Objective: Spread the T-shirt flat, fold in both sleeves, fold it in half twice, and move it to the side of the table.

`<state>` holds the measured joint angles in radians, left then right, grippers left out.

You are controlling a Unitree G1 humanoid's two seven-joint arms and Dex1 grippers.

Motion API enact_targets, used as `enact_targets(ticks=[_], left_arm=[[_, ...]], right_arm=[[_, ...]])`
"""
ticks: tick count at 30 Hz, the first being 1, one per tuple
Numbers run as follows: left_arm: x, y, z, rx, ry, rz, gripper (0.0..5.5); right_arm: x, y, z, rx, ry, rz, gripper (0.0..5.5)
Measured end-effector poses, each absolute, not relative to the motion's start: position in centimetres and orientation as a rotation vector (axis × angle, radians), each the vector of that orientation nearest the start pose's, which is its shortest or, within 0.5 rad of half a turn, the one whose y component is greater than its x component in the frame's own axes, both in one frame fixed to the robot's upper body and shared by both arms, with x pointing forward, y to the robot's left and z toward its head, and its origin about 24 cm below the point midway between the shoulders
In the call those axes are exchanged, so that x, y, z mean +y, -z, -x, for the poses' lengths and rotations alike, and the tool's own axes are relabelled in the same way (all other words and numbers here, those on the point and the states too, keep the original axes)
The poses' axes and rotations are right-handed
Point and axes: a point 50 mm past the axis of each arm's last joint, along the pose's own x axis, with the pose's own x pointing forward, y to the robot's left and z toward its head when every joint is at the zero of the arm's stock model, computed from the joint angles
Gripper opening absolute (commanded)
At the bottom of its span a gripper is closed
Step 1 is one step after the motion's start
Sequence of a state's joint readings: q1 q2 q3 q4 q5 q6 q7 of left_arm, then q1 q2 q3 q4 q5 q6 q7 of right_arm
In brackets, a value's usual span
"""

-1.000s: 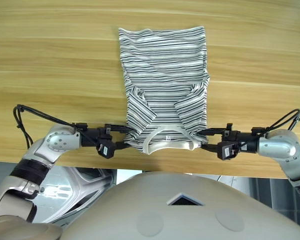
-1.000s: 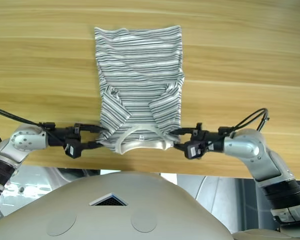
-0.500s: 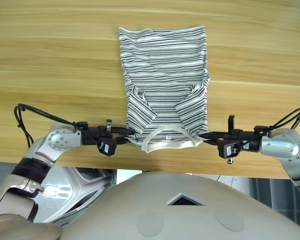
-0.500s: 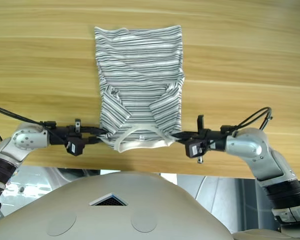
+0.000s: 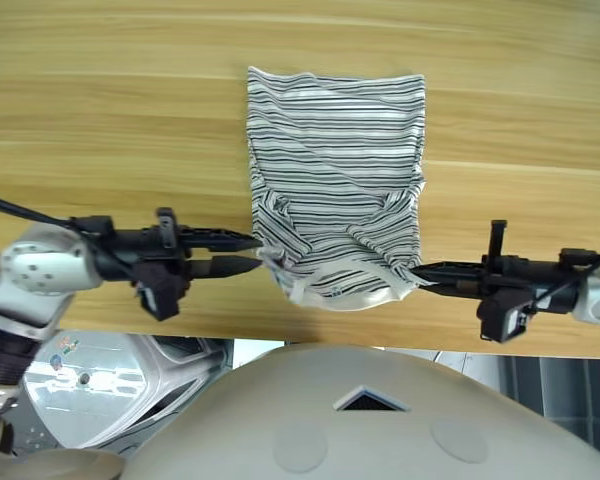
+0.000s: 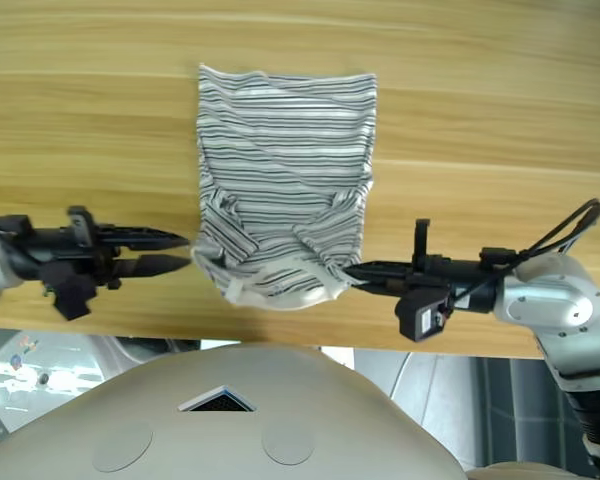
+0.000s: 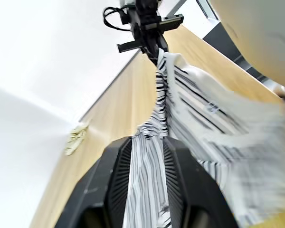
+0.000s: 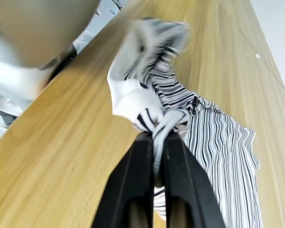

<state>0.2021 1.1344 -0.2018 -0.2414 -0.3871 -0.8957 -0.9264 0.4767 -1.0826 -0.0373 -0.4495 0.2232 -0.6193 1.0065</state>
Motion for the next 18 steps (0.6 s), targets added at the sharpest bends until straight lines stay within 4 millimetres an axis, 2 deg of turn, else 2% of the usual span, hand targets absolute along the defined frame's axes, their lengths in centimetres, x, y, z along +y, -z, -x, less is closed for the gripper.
enact_targets(ticks=[8,11,13,18], left_arm=[[22.7,-14.2,-15.2,-0.408,1.394,-0.837,1.23],[23.1,-13.7,-15.5,-0.384,1.366,-0.833,1.23],[22.9,-12.8,-15.5,-0.337,1.393,-0.833,1.39],[22.2,-8.1,-14.6,-0.061,1.546,-0.820,2.07]], right_arm=[[-20.9,-14.5,-12.1,-0.204,-1.493,0.859,0.06],[-21.1,-14.3,-12.4,-0.192,-1.484,0.887,0.06],[-21.0,-13.8,-12.4,-0.170,-1.490,0.892,0.06],[-20.8,-13.1,-12.2,-0.144,-1.501,0.901,0.06]])
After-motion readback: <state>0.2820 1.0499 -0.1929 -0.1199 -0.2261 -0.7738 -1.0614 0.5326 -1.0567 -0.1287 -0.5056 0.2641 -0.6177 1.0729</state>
